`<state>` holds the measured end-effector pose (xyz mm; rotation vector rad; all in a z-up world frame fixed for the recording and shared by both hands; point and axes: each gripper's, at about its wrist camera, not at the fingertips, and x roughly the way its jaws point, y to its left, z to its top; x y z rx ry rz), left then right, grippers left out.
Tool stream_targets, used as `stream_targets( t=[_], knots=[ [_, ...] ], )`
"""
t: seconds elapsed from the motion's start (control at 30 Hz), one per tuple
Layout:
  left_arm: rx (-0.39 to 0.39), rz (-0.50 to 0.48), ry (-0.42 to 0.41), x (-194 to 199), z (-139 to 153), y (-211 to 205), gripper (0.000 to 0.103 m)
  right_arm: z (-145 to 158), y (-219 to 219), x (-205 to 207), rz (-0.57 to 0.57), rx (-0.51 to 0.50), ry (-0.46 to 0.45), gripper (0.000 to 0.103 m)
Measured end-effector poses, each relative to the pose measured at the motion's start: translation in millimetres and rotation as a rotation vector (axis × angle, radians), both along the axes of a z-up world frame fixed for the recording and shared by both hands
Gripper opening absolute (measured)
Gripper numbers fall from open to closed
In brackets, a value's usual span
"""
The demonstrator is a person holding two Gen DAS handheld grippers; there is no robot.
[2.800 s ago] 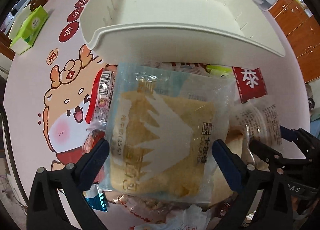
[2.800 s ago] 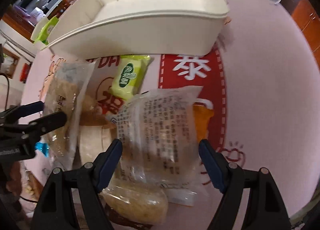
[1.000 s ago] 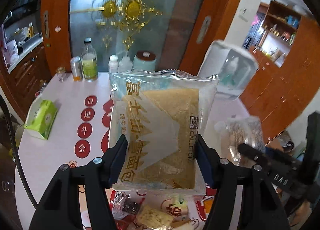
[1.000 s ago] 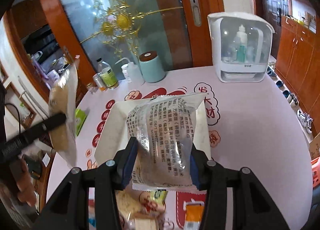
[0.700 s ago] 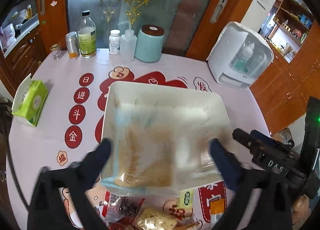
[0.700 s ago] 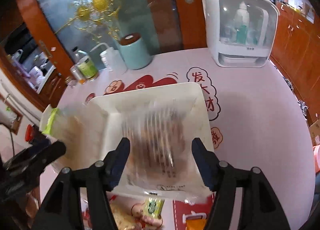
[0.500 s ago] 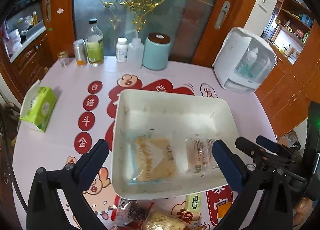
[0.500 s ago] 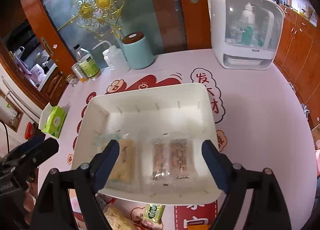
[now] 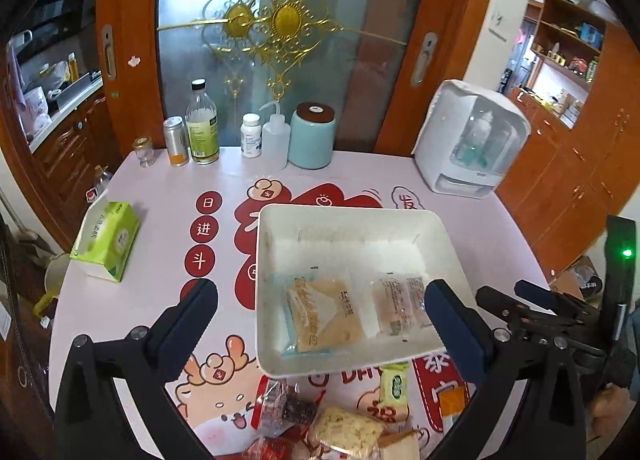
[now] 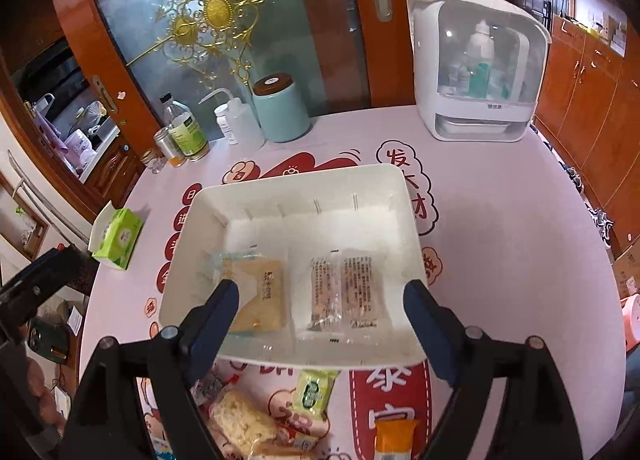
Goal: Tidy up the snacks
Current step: 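Grasp the blue-wrapped cake with the left gripper while the right grasps the white chip bag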
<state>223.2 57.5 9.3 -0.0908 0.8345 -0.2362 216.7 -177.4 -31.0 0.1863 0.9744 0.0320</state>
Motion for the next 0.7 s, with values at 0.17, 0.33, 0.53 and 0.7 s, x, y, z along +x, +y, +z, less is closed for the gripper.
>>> stream_targets(
  t=[0.17,0.33,0.53,0.7],
  knots=[
    [0.038,-0.028,-0.024,-30.9,20.1,8.7,0.103,8.4,6.7,-24.4,-0.012,0.015,-0.017,0.085],
    [0.033,-0.022,-0.019,-58.8,28.5,27.4,0.103,17.3,15.6,-52.8,0.001,0.032,-0.043,0.085],
    [0.01,-0.03,0.001,-88.3,22.6,44.9,0.103,28.2,21.8,-93.7,0.013,0.055,-0.063,0.085],
    [0.04,-0.063,-0.019,-119.6,13.4,47.6,0.103,30.0,29.1,-127.6,0.038,0.009,-0.043,0.085]
  ],
)
